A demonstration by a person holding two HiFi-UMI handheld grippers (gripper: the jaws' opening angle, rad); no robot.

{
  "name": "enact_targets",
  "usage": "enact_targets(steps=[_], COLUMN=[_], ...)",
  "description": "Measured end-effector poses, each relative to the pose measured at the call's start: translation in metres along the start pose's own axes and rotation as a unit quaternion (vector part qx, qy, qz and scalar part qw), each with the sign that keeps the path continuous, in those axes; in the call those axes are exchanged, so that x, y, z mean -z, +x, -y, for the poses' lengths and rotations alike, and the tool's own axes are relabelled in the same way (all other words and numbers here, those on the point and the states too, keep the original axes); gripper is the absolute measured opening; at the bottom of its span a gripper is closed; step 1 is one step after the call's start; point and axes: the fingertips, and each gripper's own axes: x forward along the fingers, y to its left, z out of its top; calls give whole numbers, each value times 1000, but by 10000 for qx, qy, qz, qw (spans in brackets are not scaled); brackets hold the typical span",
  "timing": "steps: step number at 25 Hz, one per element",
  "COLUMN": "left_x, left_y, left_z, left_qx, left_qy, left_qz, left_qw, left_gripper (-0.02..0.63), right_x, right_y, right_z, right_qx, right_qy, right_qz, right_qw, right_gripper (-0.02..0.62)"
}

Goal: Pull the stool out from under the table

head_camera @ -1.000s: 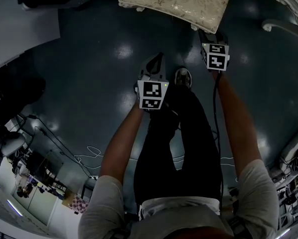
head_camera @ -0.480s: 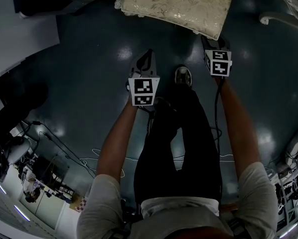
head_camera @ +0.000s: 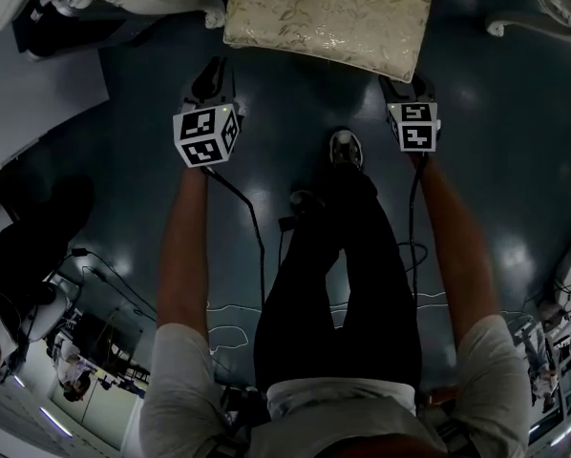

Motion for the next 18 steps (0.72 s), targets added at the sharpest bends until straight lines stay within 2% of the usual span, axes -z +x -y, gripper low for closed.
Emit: enact_targets(steps=[1, 2, 6, 8, 9, 11, 13, 17, 18], left_x=[-3, -6, -16, -15, -14, -15, -16, -11, -9], left_y=[6, 11, 30, 37, 38, 38, 37, 31, 29], left_z=[-2, -2, 5, 9, 10, 9, 10, 9, 8], left_qx=[302, 615, 1519, 1746, 1756, 1624, 1544, 1370, 1245], left_qy=[-253, -536, -1533, -2009, -2147, -2169, -2028, -1491, -1304], left_qz=[-80, -156, -324, -416, -409, -264, -152, -235, -250], left_qw=[9992, 9965, 9759, 9630, 9599, 9622, 9668, 9790, 9833], left_gripper=[173, 264, 268, 267, 267, 267, 263, 236, 200], right_x=[0, 1, -1, 0, 0, -1, 0, 1, 1], right_y=[-1, -1, -2, -2, -2, -2, -2, 1, 1], right_z=[0, -1, 0, -1, 0, 1, 1, 2, 3], right_qx=[-5, -13, -28, -31, -26, -13, -17, -11, -9], right_qy=[-5, -16, -11, -11, -17, -17, 2, -63, -107], right_qz=[-11, -20, -20, -5, 7, 24, 0, -95, -109], right_qw=[10000, 10000, 10000, 10000, 10000, 10000, 10000, 9999, 9999], right_gripper=[249, 249, 249, 249, 249, 249, 249, 249, 249])
